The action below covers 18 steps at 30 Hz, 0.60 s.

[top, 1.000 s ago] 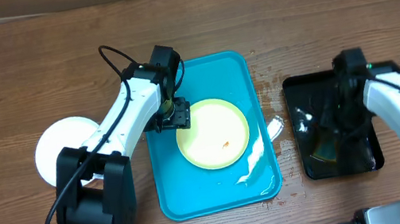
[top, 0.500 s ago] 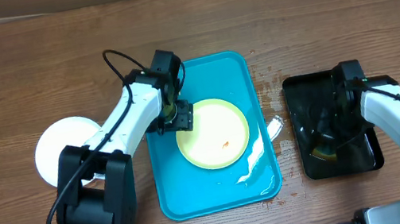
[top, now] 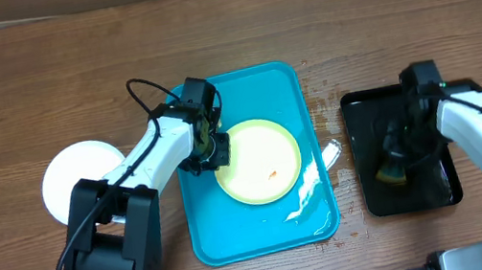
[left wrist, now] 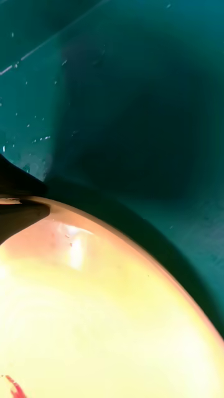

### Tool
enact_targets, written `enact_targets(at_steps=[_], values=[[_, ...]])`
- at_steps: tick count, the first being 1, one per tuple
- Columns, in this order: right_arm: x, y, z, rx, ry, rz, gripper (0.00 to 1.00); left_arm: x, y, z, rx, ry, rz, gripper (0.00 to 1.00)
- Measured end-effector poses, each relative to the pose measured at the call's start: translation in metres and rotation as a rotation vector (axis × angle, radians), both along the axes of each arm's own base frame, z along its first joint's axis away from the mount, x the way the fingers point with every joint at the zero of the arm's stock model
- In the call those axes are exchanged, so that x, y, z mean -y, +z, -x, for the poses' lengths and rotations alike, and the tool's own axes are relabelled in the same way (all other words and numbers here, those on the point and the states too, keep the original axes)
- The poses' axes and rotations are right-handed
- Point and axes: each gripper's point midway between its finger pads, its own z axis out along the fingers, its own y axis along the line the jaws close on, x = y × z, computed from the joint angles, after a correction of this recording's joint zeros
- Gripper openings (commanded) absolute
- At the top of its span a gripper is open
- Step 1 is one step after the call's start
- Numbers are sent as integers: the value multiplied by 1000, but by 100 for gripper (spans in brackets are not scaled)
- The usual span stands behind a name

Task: Clean dirty plates on tray and stack at the side
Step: 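Wet the sponge in the black tray with the right gripper, then scrub the yellow plate with the sponge in the right gripper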

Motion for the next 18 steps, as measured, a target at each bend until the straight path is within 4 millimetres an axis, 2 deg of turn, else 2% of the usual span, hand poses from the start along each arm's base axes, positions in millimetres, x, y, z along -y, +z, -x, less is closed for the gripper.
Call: enact_targets(at_steps=[5, 8, 12, 18], values=[[-10, 39, -33, 88, 78, -46, 4, 3, 0, 3, -18, 39, 20, 4], [-24, 60, -48, 145, 133, -91, 4, 4, 0, 5, -33, 68, 28, 4], [-66, 73, -56, 197, 223, -220, 4, 5, 0, 11, -67, 120, 37, 4], [-149, 86, -63, 292, 344, -346, 4, 8, -1, 17, -103, 175, 58, 4]])
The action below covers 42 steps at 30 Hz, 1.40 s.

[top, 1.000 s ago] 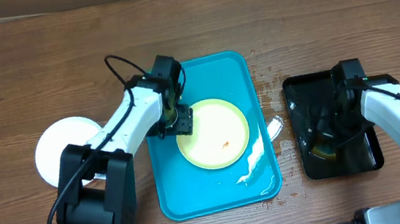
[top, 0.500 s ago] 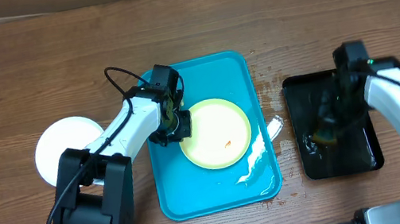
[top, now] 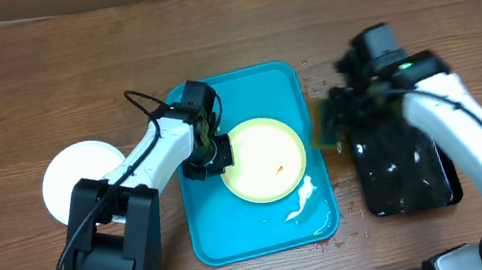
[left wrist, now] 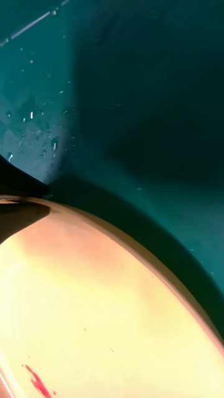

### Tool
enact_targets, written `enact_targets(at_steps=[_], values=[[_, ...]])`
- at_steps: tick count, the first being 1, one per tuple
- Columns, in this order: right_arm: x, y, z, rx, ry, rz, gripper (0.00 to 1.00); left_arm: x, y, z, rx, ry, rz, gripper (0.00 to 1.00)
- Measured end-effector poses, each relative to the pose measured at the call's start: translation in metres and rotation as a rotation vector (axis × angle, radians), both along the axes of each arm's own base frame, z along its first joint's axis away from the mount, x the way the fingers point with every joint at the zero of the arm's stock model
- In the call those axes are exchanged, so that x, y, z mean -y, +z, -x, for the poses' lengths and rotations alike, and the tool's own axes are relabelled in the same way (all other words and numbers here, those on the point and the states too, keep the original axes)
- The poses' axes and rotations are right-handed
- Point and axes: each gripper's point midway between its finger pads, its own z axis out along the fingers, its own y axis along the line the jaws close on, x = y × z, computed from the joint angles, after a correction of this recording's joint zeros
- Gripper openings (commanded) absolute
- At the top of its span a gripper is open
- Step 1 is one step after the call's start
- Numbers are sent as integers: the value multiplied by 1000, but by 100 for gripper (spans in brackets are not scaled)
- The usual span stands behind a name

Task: Clean dirty plates on tray and stack at the side
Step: 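Scrub the yellow plate with the sponge in the right gripper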

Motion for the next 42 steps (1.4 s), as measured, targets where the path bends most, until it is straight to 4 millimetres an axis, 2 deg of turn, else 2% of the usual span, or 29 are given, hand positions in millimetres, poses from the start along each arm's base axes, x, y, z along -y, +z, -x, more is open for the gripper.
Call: enact_targets(at_steps=[3, 5, 9, 12, 16, 17, 19, 23, 30, 37, 42], values=[[-39, 3, 2, 40, 10, -17, 4, 0, 0, 2, -14, 23, 2, 4], [-60, -2, 9, 40, -1, -2, 4, 0, 0, 3, -21, 35, 3, 4], [-90, -18, 11, 44, -15, 7, 4, 1, 0, 3, -24, 46, 5, 4], [-111, -43, 13, 20, -16, 21, 4, 1, 0, 3, -25, 50, 6, 4], [-121, -82, 29, -70, -19, 82, 4, 1, 0, 3, -26, 56, 6, 5], [-119, -96, 36, -110, -28, 110, 4, 1, 0, 3, -26, 57, 5, 4], [-111, -104, 41, -155, -67, 144, 4, 1, 0, 4, -27, 60, 4, 4], [-94, -106, 46, -208, -123, 193, 4, 0, 0, 3, -25, 61, 0, 4], [-38, -108, 47, -315, -255, 317, 4, 0, 0, 3, -24, 66, -3, 4], [-26, -105, 42, -299, -211, 346, 4, 7, 0, 5, -24, 50, 6, 4], [-19, -88, 33, -212, -139, 362, 4, 6, 0, 5, -24, 52, 0, 4]])
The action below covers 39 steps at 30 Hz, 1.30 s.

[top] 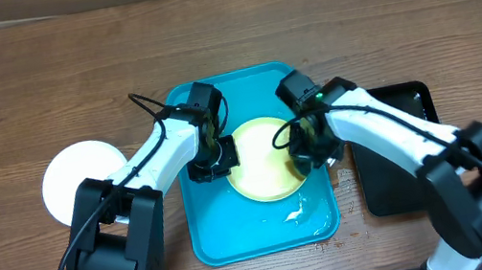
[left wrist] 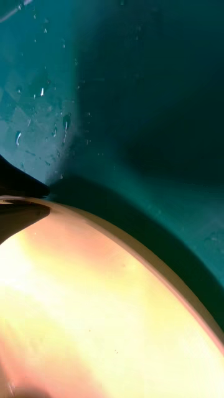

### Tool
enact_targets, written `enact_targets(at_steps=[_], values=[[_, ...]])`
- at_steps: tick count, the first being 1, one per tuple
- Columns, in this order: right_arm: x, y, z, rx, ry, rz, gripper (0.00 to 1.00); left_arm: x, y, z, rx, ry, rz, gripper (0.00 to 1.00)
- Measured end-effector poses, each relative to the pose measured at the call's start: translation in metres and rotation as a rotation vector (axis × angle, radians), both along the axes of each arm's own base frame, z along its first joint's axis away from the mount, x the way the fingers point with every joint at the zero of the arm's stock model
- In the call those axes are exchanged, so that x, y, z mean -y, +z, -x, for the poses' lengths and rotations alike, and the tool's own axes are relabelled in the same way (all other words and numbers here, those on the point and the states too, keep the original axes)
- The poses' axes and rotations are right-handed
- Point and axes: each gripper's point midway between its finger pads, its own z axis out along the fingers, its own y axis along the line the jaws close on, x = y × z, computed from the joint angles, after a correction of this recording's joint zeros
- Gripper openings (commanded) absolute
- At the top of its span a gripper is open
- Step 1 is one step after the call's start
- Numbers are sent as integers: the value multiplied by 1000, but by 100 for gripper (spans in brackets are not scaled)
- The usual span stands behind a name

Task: Clean dirty plates on tray and stack at the side

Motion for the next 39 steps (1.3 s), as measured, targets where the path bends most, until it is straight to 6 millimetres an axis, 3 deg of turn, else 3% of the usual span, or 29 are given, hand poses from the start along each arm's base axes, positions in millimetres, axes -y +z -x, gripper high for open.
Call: enact_targets(at_steps=[4, 8, 13, 18, 23, 24, 25, 27, 28, 34, 39], values=[[18, 33, -13, 99, -3, 2, 4, -5, -1, -1, 2, 4, -22, 4], [51, 65, -16, 157, -70, 9, 4, -8, -1, -1, 3, 9, -29, 4], [97, 86, -13, 166, -165, 33, 4, -8, -1, -1, 4, 7, -30, 4], [132, 80, -18, 165, -216, 56, 4, -8, -1, -1, 5, 0, -31, 4], [144, 36, -7, 129, -225, 70, 4, -8, -1, -2, 9, -9, -33, 4], [146, 25, -2, 115, -226, 75, 8, -8, -1, -2, 11, -16, -32, 4], [147, 16, 4, 94, -228, 79, 20, -8, -1, -2, 12, -24, -32, 4], [150, 5, 14, 60, -234, 87, 59, -9, -1, -2, 15, -38, -32, 4], [152, 3, 15, 55, -242, 86, 70, -9, -1, -2, 18, -52, -33, 4], [157, 22, 0, 90, -245, 40, 78, -7, 0, -3, 40, -170, -12, 4], [171, 78, -19, 203, -301, -85, 84, -8, 13, 1, 11, -264, -10, 4]])
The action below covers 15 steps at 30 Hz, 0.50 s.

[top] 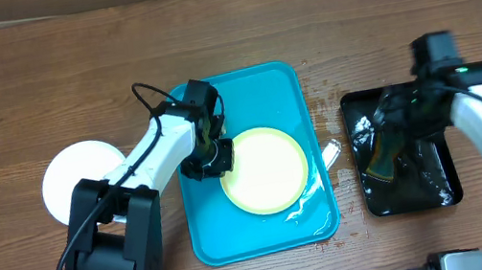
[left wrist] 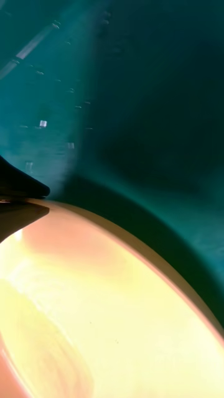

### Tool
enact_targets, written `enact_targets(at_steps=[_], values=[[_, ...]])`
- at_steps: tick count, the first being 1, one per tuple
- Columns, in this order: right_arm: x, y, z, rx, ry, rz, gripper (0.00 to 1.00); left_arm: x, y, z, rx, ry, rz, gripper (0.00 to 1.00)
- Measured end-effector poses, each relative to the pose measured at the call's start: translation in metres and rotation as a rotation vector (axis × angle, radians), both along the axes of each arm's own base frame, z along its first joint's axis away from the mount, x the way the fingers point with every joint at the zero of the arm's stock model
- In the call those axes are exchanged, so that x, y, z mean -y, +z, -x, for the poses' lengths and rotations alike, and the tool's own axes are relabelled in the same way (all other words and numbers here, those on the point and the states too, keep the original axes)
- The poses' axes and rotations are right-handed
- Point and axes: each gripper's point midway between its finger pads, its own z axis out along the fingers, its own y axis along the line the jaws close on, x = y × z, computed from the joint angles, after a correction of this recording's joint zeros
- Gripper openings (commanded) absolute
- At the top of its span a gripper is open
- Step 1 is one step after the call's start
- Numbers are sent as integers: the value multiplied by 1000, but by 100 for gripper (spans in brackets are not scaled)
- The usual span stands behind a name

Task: Clean dirty plates on tray and stack at the side

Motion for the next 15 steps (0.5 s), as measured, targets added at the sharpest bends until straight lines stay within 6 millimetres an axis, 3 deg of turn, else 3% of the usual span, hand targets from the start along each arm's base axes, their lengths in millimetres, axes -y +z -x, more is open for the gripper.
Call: enact_targets(at_steps=[3, 7, 12, 15], values=[[20, 30, 0, 76, -72, -59, 85, 6, 21, -8, 5, -49, 1, 4], [52, 47, 15, 110, -193, -102, 85, 28, 62, -32, 91, -115, 14, 4], [74, 50, 29, 104, -267, -123, 86, 99, 135, -64, 333, -228, 104, 4], [76, 50, 30, 106, -265, -128, 85, 144, 169, -70, 467, -257, 166, 4]])
